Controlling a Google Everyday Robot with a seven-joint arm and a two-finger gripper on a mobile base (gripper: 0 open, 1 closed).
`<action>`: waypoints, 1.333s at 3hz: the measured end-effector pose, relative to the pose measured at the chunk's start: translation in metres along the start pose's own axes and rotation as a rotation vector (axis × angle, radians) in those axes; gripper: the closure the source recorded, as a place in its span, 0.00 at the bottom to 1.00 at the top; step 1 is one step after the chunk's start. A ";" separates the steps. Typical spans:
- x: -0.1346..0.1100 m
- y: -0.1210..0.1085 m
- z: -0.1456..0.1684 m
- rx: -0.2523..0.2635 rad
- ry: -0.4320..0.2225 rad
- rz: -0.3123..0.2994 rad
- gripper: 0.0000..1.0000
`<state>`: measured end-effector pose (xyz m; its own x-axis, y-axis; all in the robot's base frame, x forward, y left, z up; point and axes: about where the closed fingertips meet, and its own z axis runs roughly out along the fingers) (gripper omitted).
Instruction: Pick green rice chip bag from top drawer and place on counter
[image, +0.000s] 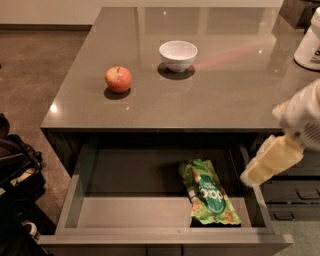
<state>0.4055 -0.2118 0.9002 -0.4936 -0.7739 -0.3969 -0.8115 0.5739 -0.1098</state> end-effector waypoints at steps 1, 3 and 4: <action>0.018 0.029 0.056 -0.036 -0.053 0.193 0.00; 0.037 0.043 0.087 -0.027 -0.049 0.256 0.00; 0.039 0.052 0.112 -0.041 -0.087 0.305 0.00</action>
Offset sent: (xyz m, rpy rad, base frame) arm -0.0118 0.0146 -0.0476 0.1033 0.0369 -0.1308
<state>0.3789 -0.1821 0.7765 -0.6888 -0.5410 -0.4826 -0.6431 0.7632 0.0622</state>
